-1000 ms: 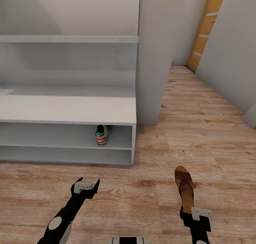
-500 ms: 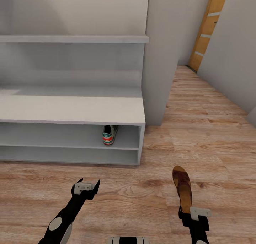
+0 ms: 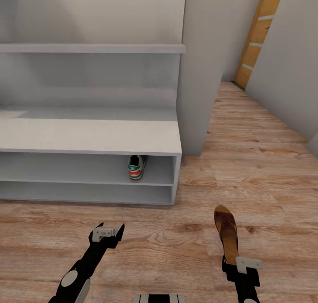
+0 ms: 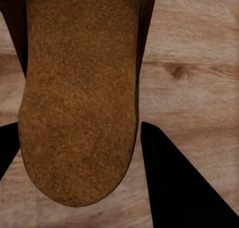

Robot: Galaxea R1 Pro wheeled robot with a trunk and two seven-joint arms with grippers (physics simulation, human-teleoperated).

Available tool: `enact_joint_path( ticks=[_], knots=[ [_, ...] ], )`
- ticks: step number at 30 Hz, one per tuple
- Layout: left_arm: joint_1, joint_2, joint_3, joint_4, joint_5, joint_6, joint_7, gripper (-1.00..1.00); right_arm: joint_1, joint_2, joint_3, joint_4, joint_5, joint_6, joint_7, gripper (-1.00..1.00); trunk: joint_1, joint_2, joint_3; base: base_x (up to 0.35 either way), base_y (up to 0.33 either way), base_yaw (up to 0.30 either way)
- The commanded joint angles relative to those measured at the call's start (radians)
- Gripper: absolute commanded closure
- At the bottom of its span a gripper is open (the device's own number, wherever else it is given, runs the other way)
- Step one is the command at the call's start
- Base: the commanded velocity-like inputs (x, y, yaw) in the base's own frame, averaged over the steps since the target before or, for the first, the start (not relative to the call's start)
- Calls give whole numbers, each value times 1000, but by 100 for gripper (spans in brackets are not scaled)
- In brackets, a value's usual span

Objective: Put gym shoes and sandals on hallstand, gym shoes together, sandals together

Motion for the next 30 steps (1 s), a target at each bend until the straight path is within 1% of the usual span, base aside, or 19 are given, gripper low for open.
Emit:
enact_joint_path(
  ticks=[1,10,30],
  knots=[
    [0,-1,-1,6,1,0,0,-100,0,0,0,0,-3,-2,0,100,0,0,0,0,76,0],
    [0,-5,-1,26,2,-1,0,-100,0,1,0,3,-4,-7,-1,100,0,0,0,0,199,0],
    [0,-6,-1,29,3,-2,0,-100,-1,0,0,3,-4,-10,-1,100,0,0,0,0,277,0]
  ],
)
